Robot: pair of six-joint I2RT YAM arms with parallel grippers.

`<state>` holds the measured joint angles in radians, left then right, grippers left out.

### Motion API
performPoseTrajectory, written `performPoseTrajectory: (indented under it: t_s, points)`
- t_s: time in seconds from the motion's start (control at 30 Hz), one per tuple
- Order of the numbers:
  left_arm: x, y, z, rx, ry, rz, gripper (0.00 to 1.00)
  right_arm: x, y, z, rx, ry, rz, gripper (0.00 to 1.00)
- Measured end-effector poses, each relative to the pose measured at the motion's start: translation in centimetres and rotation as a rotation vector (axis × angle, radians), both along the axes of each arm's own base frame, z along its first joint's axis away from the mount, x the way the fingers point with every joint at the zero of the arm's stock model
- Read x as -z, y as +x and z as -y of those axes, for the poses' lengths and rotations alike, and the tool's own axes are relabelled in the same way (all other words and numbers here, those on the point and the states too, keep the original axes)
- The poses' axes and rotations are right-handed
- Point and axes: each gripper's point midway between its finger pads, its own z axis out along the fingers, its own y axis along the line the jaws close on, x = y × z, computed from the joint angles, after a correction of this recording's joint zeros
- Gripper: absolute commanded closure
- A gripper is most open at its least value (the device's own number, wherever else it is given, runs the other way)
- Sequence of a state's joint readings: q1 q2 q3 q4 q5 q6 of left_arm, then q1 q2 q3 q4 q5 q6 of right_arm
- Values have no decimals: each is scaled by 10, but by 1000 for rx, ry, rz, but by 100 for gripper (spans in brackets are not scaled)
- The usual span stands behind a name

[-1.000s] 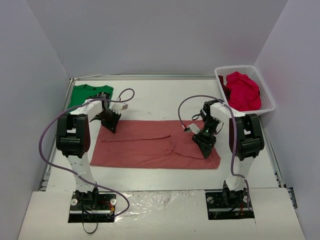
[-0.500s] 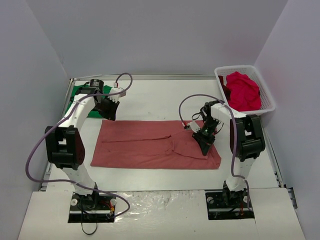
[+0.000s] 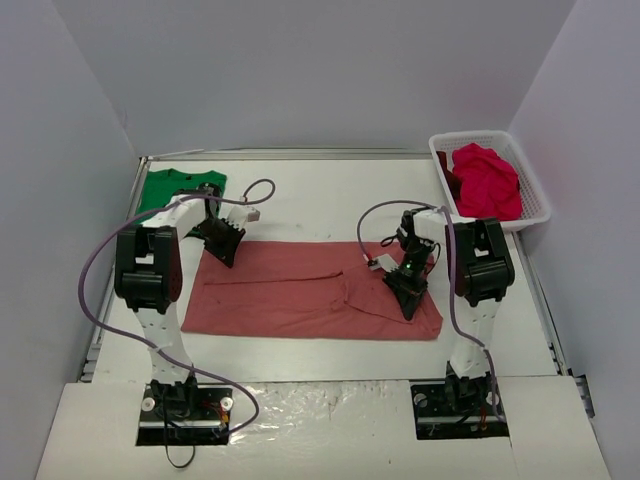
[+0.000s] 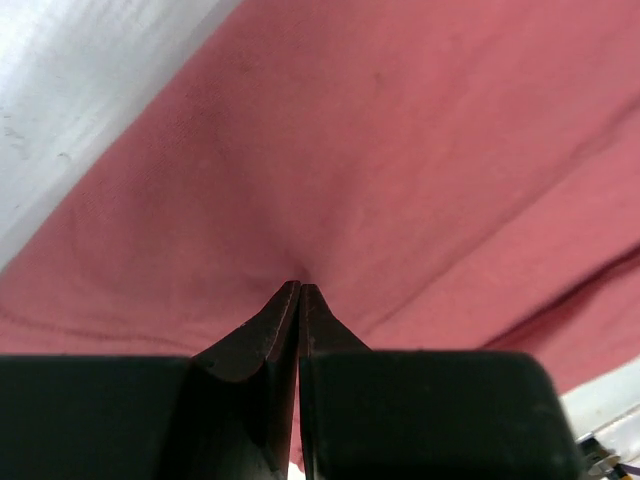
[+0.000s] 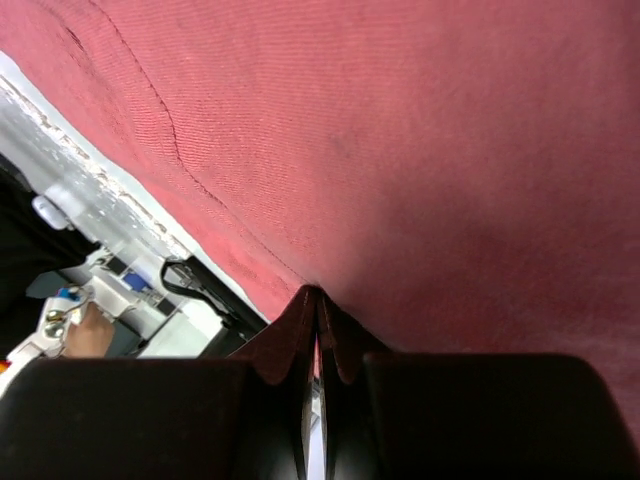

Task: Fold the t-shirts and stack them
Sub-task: Rotate the tshirt 90 degrees

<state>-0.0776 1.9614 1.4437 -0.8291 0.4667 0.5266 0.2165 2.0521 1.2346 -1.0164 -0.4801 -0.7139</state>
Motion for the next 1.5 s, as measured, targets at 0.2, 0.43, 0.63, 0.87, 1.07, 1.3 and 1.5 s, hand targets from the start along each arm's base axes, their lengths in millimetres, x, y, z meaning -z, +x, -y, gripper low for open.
performPoseTrajectory:
  t_s: [0.2, 0.43, 0.63, 0.87, 1.07, 1.3, 1.5]
  points:
    - [15, 0, -8, 16, 49, -17, 98, 0, -1, 0, 19, -8, -52, 100]
    - [17, -10, -16, 52, 109, 23, 98, 0, 41, -1, 58, -31, -71, 100]
    - [20, -43, -21, 121, 247, 37, 98, -1, 134, -7, 119, -15, 64, 100]
    - [21, -85, 27, 357, 376, 12, 98, -3, 252, -34, 225, 27, 370, 100]
    - [19, -122, 98, 543, 321, -33, 98, -6, 317, -63, 296, 70, 629, 100]
    - [17, -148, 147, 614, 217, -93, 98, -12, 390, -83, 357, 127, 910, 97]
    - [14, -163, 162, 617, 124, -146, 98, -13, 419, -89, 403, 156, 1008, 100]
